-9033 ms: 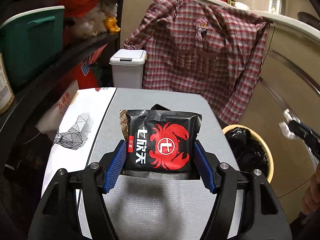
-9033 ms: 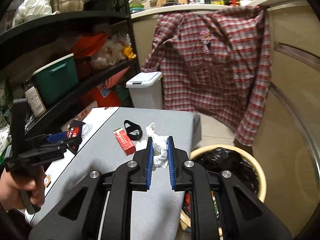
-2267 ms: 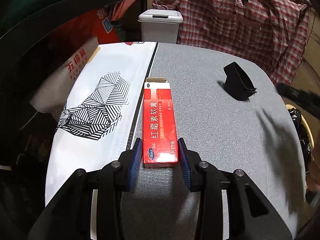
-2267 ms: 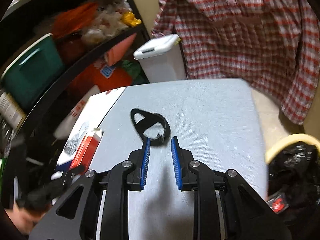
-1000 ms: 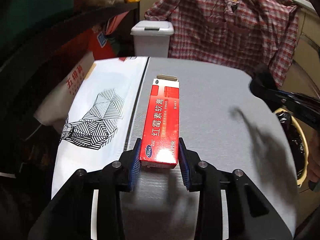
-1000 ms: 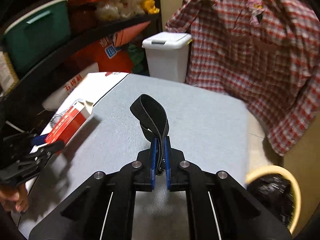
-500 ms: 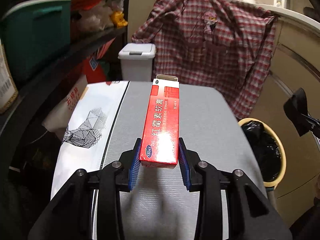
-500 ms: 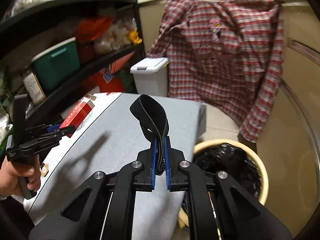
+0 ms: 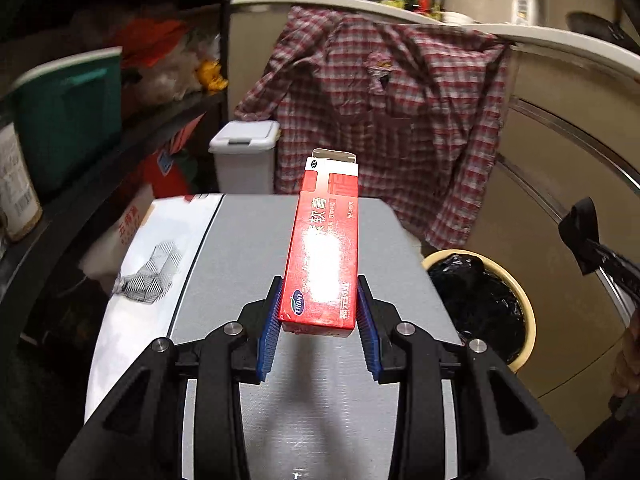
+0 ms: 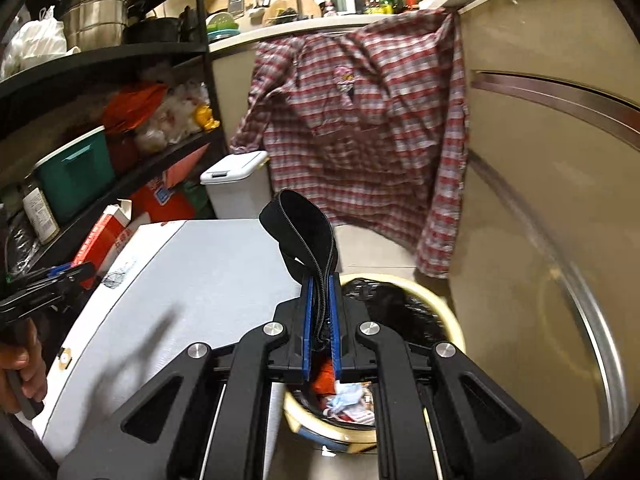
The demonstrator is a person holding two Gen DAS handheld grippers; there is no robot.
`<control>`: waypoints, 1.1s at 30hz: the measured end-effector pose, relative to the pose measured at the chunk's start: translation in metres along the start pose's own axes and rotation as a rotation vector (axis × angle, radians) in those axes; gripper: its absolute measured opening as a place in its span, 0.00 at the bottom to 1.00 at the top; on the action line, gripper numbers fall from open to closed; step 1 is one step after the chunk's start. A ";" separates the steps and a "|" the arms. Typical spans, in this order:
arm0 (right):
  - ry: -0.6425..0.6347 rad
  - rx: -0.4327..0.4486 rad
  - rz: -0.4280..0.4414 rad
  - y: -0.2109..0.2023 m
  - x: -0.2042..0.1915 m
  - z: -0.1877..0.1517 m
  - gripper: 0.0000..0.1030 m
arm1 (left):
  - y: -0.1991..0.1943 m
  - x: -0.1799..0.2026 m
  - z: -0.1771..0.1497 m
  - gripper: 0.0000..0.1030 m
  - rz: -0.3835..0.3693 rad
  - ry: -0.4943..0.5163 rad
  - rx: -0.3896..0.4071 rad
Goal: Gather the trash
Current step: 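Lift the box and strap and carry both over the bin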
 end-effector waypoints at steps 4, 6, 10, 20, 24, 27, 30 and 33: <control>0.036 -0.005 -0.028 0.000 0.022 -0.004 0.08 | -0.002 0.016 -0.002 0.34 -0.019 0.026 0.013; 0.049 -0.010 -0.031 0.001 0.029 -0.005 0.08 | -0.001 0.023 -0.002 0.34 -0.036 0.026 0.008; 0.063 -0.004 -0.041 0.001 0.035 -0.005 0.08 | 0.002 0.038 -0.004 0.34 -0.070 0.035 0.001; 0.137 0.026 -0.070 -0.002 0.057 0.003 0.08 | 0.016 0.084 0.007 0.34 -0.173 0.046 -0.028; 0.156 0.030 -0.075 0.001 0.063 0.004 0.08 | 0.026 0.107 0.025 0.34 -0.192 0.035 -0.020; 0.175 0.028 -0.076 0.004 0.068 0.006 0.08 | 0.031 0.126 0.035 0.34 -0.211 0.042 -0.014; 0.189 0.029 -0.076 0.007 0.072 0.007 0.08 | 0.040 0.143 0.039 0.34 -0.220 0.065 -0.020; 0.201 0.026 -0.073 0.010 0.076 0.008 0.08 | 0.049 0.160 0.038 0.34 -0.227 0.100 -0.035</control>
Point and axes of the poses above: each gripper's, at about its wrist camera, not at the fingertips, and y roughly the way its jaws point, x to its right, z to its top, the point moved 3 cm from there along y, roughly the way its jaws point, and after that the axes turned 3 degrees about x, right-handed, at the moved point
